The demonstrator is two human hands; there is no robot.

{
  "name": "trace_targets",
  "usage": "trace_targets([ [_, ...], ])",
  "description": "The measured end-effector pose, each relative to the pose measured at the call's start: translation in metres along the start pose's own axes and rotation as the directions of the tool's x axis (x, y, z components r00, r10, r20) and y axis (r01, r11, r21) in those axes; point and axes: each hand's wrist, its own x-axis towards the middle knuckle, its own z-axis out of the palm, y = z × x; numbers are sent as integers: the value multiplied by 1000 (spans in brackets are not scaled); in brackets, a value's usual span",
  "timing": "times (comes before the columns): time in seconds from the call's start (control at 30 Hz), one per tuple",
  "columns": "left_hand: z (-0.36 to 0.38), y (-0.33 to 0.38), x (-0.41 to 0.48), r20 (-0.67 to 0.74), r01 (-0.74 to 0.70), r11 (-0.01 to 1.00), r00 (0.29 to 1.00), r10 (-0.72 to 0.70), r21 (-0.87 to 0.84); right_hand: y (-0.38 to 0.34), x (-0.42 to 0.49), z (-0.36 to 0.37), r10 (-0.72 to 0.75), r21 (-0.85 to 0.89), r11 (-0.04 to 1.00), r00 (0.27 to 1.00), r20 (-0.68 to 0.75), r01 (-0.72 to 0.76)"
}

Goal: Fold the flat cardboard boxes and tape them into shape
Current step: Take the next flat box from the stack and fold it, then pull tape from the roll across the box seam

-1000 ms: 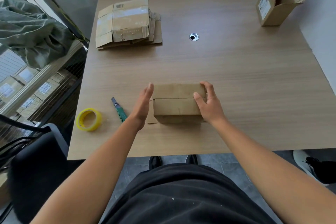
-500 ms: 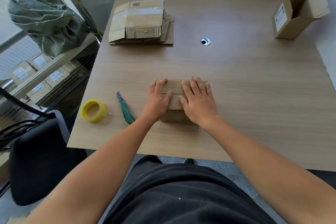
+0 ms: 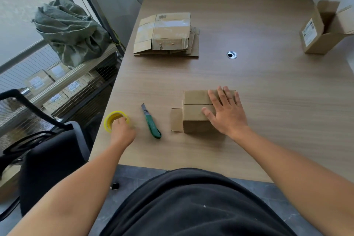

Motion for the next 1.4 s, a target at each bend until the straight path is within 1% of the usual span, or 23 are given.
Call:
trace_targets([
  [0.07, -8, -27, 9, 72, -51, 984, 997, 39, 170, -8, 3, 1, 9, -4, 1000, 1000, -1, -9],
  [0.13, -9, -44, 16, 112, -128, 931, 989, 95, 341, -17, 4, 3, 19, -11, 1000, 1000, -4, -19],
  [0.17, -8, -48, 20, 103, -159, 907, 986, 128, 390, -20, 4, 4, 26, -9, 1000, 1000, -10, -26],
  [0.27, -11, -54, 31, 30, -211, 859, 974, 222, 467, -27, 5, 3, 45, 4, 999, 999, -23, -45],
  [0.33, -14, -57, 37, 28, -245, 836, 963, 266, 491, -31, 3, 4, 56, 17, 998, 998, -20, -56],
  [0.43, -15, -51, 34, 58, -316, 824, 943, 328, 470, -35, 1, 3, 64, 33, 997, 998, -7, -63],
  [0.5, -12, -36, 21, 59, -389, 809, 912, 406, 440, -35, 0, 1, 68, 31, 997, 998, 9, -69],
  [0.57, -11, -12, 7, 21, -453, 806, 876, 483, 380, -34, 1, -1, 70, 31, 997, 997, 18, -70],
  [0.67, -19, 38, -17, -16, -578, 771, 797, 604, 267, -34, 0, -1, 54, 49, 997, 998, 22, -55],
  [0.7, -21, 55, -24, -31, -635, 737, 752, 658, 234, -33, -1, -1, 49, 60, 997, 999, 22, -51],
  [0.77, -22, 89, -37, -84, -756, 625, 622, 778, 196, -32, -2, -1, 37, 102, 994, 999, 14, -38],
  [0.8, -21, 106, -42, -102, -800, 567, 558, 823, 196, -30, -2, -2, 28, 147, 989, 1000, 0, -27],
  [0.83, -19, 123, -47, -99, -829, 519, 510, 855, 208, -27, -2, -3, 19, 216, 976, 1000, -19, -14],
  [0.87, -16, 137, -52, -78, -847, 481, 477, 876, 226, -24, -2, -5, 12, 304, 953, 999, -35, 0],
  [0.9, -11, 149, -56, -52, -856, 456, 458, 887, 242, -20, -3, -7, 1, 392, 920, 999, -49, 18],
  [0.97, -1, 164, -60, 10, -854, 445, 465, 885, 270, -16, -5, -9, -34, 512, 856, 996, -83, 72],
  [1.03, 10, 173, -64, 52, -830, 454, 495, 867, 325, -12, -8, -9, -50, 574, 811, 990, -131, 117],
  [1.13, 22, 178, -68, 26, -792, 492, 536, 844, 362, -4, -7, -7, -21, 640, 756, 981, -191, 141],
  [1.2, 26, 178, -67, -12, -782, 508, 541, 841, 362, -2, -5, -5, 9, 668, 728, 972, -234, 154],
  [1.3, 29, 179, -67, -39, -768, 530, 555, 831, 360, -2, 1, -1, 12, 635, 752, 960, -280, 176],
  [1.4, 31, 182, -73, -55, -755, 558, 578, 814, 345, 1, -2, 2, -60, 592, 778, 962, -265, 212],
])
